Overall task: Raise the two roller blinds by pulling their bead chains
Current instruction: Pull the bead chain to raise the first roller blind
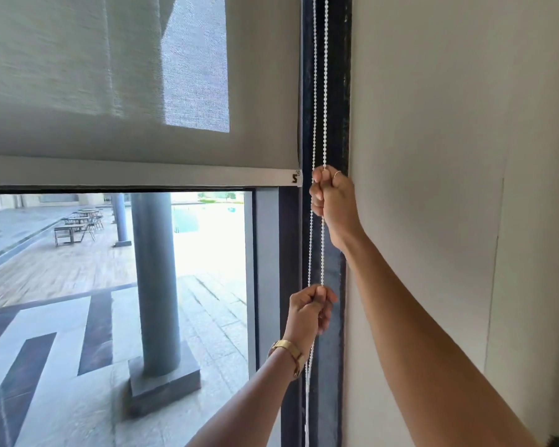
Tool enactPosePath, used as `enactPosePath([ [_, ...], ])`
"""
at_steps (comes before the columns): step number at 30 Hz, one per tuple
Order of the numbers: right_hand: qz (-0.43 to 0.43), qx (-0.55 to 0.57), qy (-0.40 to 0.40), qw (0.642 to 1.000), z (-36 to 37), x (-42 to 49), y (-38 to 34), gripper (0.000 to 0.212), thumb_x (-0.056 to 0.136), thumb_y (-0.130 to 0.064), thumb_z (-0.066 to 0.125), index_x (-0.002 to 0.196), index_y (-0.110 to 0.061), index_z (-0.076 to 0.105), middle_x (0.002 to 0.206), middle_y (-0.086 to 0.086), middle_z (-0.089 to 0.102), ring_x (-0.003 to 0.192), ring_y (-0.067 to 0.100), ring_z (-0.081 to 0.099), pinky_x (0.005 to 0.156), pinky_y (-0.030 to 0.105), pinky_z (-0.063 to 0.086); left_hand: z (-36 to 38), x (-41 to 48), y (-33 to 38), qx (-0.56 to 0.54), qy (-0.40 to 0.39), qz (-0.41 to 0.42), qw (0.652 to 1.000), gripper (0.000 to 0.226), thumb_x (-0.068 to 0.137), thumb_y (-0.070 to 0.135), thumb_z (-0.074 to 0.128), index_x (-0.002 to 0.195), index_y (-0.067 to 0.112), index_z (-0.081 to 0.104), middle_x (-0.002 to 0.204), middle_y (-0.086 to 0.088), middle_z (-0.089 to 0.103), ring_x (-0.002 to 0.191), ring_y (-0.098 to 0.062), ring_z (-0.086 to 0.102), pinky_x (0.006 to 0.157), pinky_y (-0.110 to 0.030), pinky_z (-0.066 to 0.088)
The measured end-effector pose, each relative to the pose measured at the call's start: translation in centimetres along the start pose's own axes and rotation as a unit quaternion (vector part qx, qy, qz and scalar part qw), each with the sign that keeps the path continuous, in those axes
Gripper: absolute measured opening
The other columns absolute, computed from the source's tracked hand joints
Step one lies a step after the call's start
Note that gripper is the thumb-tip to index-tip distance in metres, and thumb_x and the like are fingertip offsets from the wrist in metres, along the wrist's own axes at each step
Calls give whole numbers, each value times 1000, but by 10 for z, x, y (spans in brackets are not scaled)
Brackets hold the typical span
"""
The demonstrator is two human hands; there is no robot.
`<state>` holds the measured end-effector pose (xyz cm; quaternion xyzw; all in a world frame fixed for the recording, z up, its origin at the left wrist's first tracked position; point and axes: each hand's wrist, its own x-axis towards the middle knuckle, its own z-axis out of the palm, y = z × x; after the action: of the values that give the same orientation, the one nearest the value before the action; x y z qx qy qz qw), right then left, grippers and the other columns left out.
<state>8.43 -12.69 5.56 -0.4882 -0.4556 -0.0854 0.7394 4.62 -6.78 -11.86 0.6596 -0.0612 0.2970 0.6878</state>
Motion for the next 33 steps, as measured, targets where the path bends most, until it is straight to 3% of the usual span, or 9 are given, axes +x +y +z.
enactPosePath([
  [8, 1, -13, 4, 1000, -11, 2, 0, 37, 103, -16, 28, 74, -19, 50, 45, -13, 40, 38, 2, 25, 38, 14, 21, 2, 8, 8, 29, -13, -8, 999, 37, 101, 14, 38, 75, 12, 65, 51, 7, 53, 47, -9, 48, 50, -24, 37],
  [11, -9, -9, 2, 1000, -15, -4, 1, 33, 103, -18, 29, 83, -20, 55, 47, -13, 41, 41, 2, 26, 40, 15, 22, 3, 9, 11, 31, -25, -6, 999, 37, 101, 14, 38, 77, 13, 66, 52, 8, 57, 50, -7, 52, 52, -20, 41],
  [16, -12, -38, -15, 999, -21, -19, 9, 27, 102, -18, 31, 98, -21, 58, 50, -12, 50, 44, 2, 36, 44, 16, 31, 3, 9, 17, 33, -22, -9, 999, 33, 100, 14, 40, 86, 13, 70, 62, 0, 65, 58, -12, 59, 58, -25, 45],
  [20, -19, -85, -18, 996, -27, -33, 12, 24, 102, -19, 35, 103, -18, 59, 56, -10, 58, 49, 3, 47, 50, 15, 41, 2, 7, 19, 75, 2, 27, 997, 26, 98, 10, 44, 90, 6, 69, 61, -2, 65, 55, -8, 60, 57, -18, 46],
  [24, -23, -122, -9, 992, -31, -42, 8, 22, 101, -21, 39, 104, -13, 59, 68, -1, 63, 61, 7, 60, 61, 19, 49, 1, 0, 24, 94, 39, 68, 992, 17, 94, -2, 46, 89, -3, 63, 66, -14, 65, 62, -20, 61, 64, -23, 51],
  [27, -17, -151, 15, 988, -31, -47, 2, 21, 100, -21, 41, 105, -13, 59, 83, 5, 69, 80, 21, 67, 72, 31, 55, 0, -5, 31, 99, 34, 60, 993, 8, 91, 5, 55, 87, 2, 61, 74, -16, 69, 62, -15, 64, 58, -18, 50],
  [29, -26, -161, 46, 986, -32, -52, -1, 22, 100, -20, 42, 108, -10, 60, 97, 9, 70, 93, 26, 68, 78, 36, 55, -2, -8, 35, 116, 30, 69, 990, 2, 87, 7, 63, 86, 5, 64, 75, -16, 72, 63, -15, 65, 58, -23, 52],
  [33, -65, -178, 95, 977, -34, -70, -9, 30, 99, -20, 44, 123, -6, 57, 122, 10, 65, 110, 14, 62, 96, 28, 51, -2, -15, 45, 162, 57, 97, 980, 17, 76, 18, 78, 87, 8, 68, 79, -8, 75, 71, -13, 71, 67, -20, 57],
])
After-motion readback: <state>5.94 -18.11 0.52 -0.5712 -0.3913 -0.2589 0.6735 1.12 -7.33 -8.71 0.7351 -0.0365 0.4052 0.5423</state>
